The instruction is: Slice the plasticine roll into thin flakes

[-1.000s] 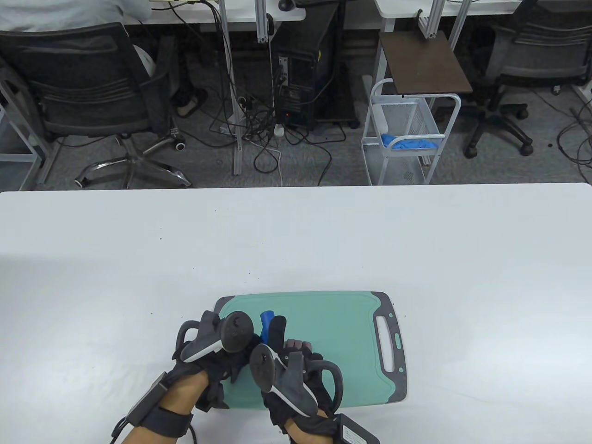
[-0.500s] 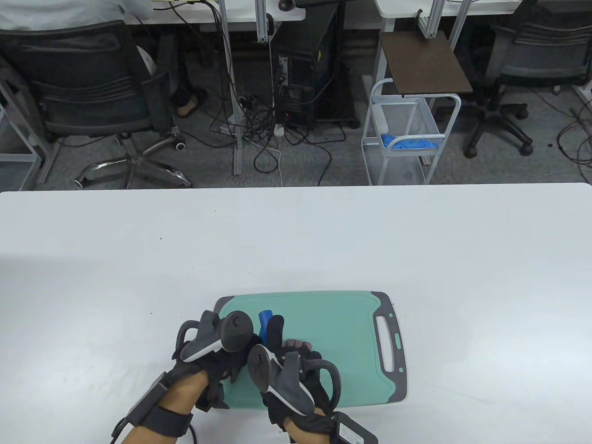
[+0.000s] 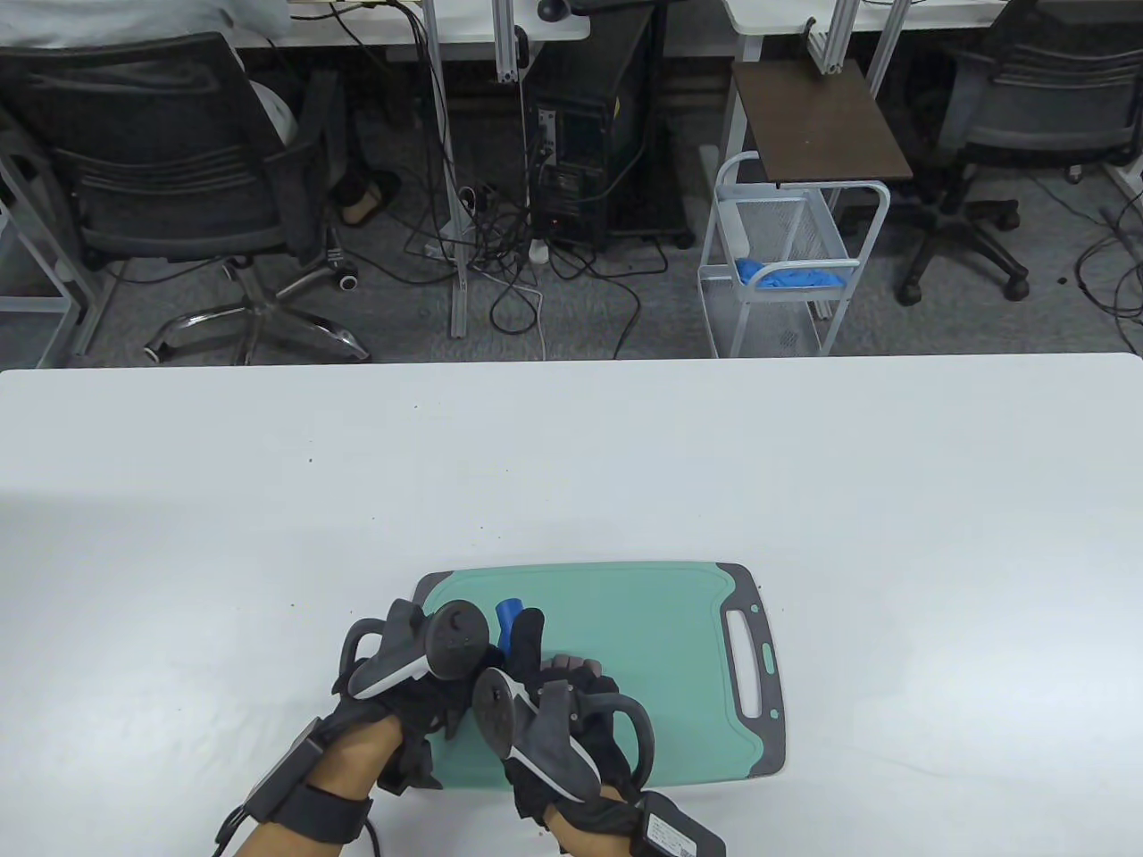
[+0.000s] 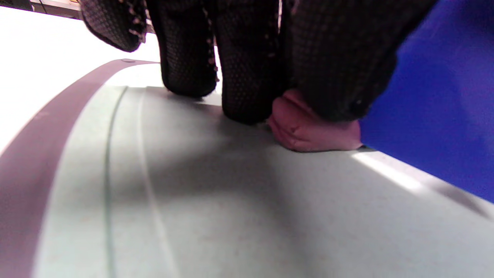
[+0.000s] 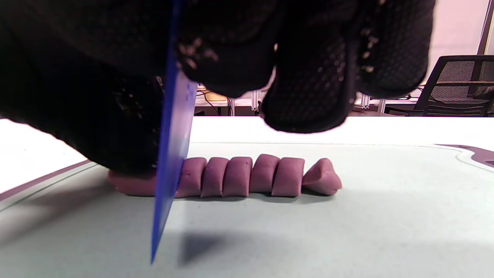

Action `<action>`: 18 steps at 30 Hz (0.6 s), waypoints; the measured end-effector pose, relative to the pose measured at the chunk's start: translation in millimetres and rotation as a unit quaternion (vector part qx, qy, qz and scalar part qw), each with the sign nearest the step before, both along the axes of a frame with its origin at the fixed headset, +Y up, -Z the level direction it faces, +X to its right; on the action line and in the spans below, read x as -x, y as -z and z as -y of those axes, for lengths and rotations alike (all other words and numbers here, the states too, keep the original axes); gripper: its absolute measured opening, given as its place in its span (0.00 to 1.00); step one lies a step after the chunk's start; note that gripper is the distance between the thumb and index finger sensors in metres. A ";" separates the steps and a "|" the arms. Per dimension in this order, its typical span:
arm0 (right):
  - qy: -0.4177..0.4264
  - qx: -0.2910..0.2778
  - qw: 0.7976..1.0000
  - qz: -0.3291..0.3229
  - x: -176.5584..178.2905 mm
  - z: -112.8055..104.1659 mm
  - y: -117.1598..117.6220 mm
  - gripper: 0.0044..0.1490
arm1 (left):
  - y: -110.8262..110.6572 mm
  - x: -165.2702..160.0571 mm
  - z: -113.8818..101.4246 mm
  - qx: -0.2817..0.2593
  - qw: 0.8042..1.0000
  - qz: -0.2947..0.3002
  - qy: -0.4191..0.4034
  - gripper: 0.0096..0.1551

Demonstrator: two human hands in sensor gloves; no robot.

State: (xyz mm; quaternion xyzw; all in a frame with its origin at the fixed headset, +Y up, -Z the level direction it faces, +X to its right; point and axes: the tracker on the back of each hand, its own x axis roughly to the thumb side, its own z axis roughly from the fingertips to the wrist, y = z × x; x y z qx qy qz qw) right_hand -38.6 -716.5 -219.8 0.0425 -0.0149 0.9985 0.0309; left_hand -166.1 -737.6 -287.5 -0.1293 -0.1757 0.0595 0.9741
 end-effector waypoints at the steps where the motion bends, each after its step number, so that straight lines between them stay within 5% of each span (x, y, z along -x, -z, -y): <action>1: -0.001 -0.001 1.000 0.000 0.2 0.3 0.0 0.54 | 0.0 0.0 0.0 0.000 1.000 0.000 0.000 0.25; 18: -0.001 -0.015 1.000 0.006 2.2 7.2 6.6 0.55 | 0.4 0.4 0.2 0.001 1.000 0.002 -0.002 0.25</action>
